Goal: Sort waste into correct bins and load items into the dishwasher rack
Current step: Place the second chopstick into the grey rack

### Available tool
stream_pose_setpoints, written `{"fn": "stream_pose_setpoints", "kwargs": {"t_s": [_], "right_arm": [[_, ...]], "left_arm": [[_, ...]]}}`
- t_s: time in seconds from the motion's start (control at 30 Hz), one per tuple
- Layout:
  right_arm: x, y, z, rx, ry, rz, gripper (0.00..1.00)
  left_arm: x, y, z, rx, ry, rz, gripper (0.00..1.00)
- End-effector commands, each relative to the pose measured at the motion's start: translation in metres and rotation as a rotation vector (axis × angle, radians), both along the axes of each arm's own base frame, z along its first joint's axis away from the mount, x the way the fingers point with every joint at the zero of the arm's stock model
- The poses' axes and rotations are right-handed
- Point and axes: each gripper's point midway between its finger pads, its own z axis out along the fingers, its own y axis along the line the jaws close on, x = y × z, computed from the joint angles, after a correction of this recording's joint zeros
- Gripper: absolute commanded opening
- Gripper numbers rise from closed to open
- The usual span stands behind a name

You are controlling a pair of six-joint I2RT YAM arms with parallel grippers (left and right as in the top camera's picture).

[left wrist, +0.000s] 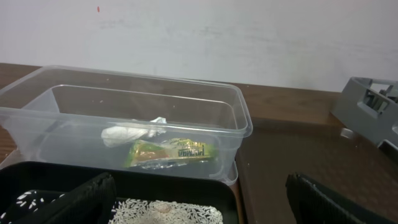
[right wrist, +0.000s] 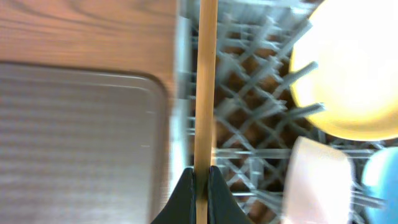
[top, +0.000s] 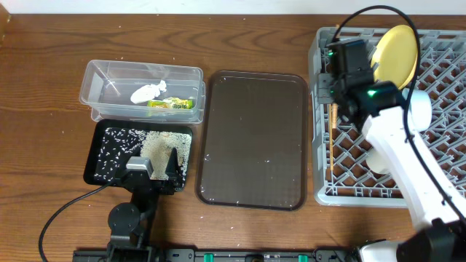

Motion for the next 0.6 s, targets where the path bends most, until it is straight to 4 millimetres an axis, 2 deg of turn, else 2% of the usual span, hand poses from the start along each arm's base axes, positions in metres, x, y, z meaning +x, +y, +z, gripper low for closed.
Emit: {"fn": "stream_pose_setpoints", "kwargs": {"t_s": [0.0,0.03,0.1,0.17,0.27,0.33,0.47,0.5,0.53,0.57], "right_arm": [[0.001,-0.012,-0.034,-0.029,0.104,0.059,0.01],[0.001,-0.013,-0.038,-0.02,0.119,0.057,0.03],[-0.003,-0.005,-0.042,0.024,0.143,0.086,0.3],[-0.01,0.006,-0.032,0.073,0.136,0.108,0.36],[-0.021,0.024,0.004,0.143,0.061,0.162,0.38],[-0.035,0.037,0.036,0.189,-0.009,0.216,0.39],[-0.076,0.064,0.097,0.27,-0.142,0.346,0.47],[-0.09,0.072,0.11,0.294,-0.168,0.388,0.67],[-0.103,0.08,0.121,0.319,-0.188,0.431,0.99],[-0.121,0.09,0.134,0.354,-0.212,0.491,0.99]], "left_arm": [[-0.001,0.0,-0.015,0.009,0.043,-0.003,0.9],[-0.001,0.0,-0.015,0.009,0.043,-0.003,0.9],[-0.001,0.0,-0.015,0.009,0.043,-0.003,0.9],[-0.001,0.0,-0.015,0.009,0.043,-0.003,0.9],[-0.001,0.0,-0.015,0.009,0.043,-0.003,0.9],[-0.001,0.0,-0.015,0.008,0.044,-0.003,0.9],[-0.001,0.0,-0.015,0.009,0.043,-0.003,0.9],[-0.001,0.0,-0.015,0.009,0.043,-0.003,0.9],[-0.001,0.0,-0.015,0.009,0.043,-0.003,0.9],[-0.001,0.0,-0.015,0.009,0.043,-0.003,0.9]]}}
